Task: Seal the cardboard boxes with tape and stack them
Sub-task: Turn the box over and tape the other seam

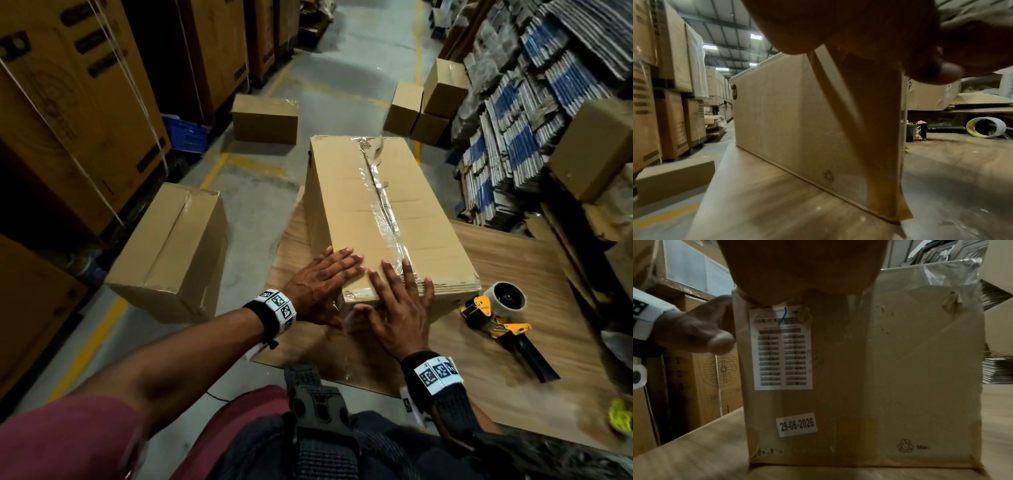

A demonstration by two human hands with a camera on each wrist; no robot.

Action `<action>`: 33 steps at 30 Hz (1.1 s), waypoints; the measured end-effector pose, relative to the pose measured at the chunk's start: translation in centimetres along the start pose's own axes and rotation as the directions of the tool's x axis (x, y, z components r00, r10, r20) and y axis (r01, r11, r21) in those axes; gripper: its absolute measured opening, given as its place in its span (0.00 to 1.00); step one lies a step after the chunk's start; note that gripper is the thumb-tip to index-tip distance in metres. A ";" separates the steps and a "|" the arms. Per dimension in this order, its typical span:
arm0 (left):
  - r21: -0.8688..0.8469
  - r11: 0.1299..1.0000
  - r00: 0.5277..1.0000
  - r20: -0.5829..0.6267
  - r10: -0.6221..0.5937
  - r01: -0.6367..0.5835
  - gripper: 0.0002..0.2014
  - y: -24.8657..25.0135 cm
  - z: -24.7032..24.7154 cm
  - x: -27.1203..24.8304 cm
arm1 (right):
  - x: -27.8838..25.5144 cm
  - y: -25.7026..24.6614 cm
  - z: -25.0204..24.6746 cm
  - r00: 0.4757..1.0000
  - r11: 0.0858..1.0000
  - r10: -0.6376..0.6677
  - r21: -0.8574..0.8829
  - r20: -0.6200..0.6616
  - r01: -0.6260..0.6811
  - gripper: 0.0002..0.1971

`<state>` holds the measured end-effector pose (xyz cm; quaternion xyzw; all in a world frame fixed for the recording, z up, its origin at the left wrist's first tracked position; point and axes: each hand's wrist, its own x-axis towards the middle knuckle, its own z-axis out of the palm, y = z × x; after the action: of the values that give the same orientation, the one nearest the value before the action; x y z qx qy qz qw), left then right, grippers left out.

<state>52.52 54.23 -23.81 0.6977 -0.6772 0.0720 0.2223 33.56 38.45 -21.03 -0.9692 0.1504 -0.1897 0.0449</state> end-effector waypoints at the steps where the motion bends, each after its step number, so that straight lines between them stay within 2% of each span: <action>1: -0.012 1.000 0.999 0.036 0.017 -0.016 0.62 -0.4 -0.4 0.1 | 0.0 0.2 -0.1 1.000 1.000 -0.013 0.006 -0.010 0.013 0.35; 3: -0.057 0.997 0.996 0.075 0.048 -0.044 0.59 -1.3 -1.2 0.2 | -0.1 0.2 -0.2 1.000 1.000 -0.015 0.014 -0.023 0.015 0.37; 6: -0.097 0.992 0.995 0.048 0.085 -0.080 0.45 -2.6 -1.8 0.3 | 0.0 -0.2 0.1 0.999 1.000 0.017 0.005 -0.047 -0.016 0.44; 8: -0.064 0.994 0.996 0.027 0.090 -0.088 0.40 -2.9 -1.6 0.3 | 0.0 -0.3 0.5 0.998 1.000 0.022 -0.014 -0.059 -0.023 0.43; 12: -0.055 0.995 0.996 0.010 0.088 -0.088 0.40 -2.8 -1.1 0.2 | -0.1 0.3 0.7 0.996 1.000 -0.022 -0.005 -0.084 0.021 0.40; 16: -0.066 0.993 0.994 0.049 0.101 -0.098 0.47 -2.9 -1.4 0.1 | -0.2 0.8 0.5 0.998 0.997 -0.054 -0.048 -0.038 0.052 0.45; 19: -0.103 0.991 0.996 0.012 0.092 -0.090 0.49 -2.3 -1.5 0.2 | 0.0 0.5 0.5 0.999 1.000 -0.007 -0.024 -0.045 0.006 0.39; 23: -0.018 0.999 0.997 -0.060 0.044 -0.045 0.38 -0.7 -1.2 -0.2 | -0.2 0.5 0.9 0.998 0.999 -0.031 -0.034 -0.062 0.029 0.29; 25: -0.016 1.000 0.997 -0.081 0.017 -0.018 0.33 -0.1 -1.0 -0.5 | -0.2 0.6 0.9 0.998 0.998 -0.034 -0.052 -0.047 0.031 0.29; 30: 0.027 0.998 0.992 -0.115 -0.047 0.050 0.30 1.3 -1.1 0.0 | -0.3 0.9 0.1 0.999 0.999 -0.052 -0.012 -0.006 0.052 0.30; 33: 0.099 0.994 0.980 -0.198 -0.034 0.055 0.26 2.9 -0.7 -0.3 | -0.4 1.4 -0.1 0.997 0.997 -0.080 -0.006 0.008 0.080 0.31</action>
<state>49.80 54.80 -22.71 0.7128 -0.6315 0.1707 0.2530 32.76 37.21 -21.33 -0.9753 0.1120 -0.1873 0.0346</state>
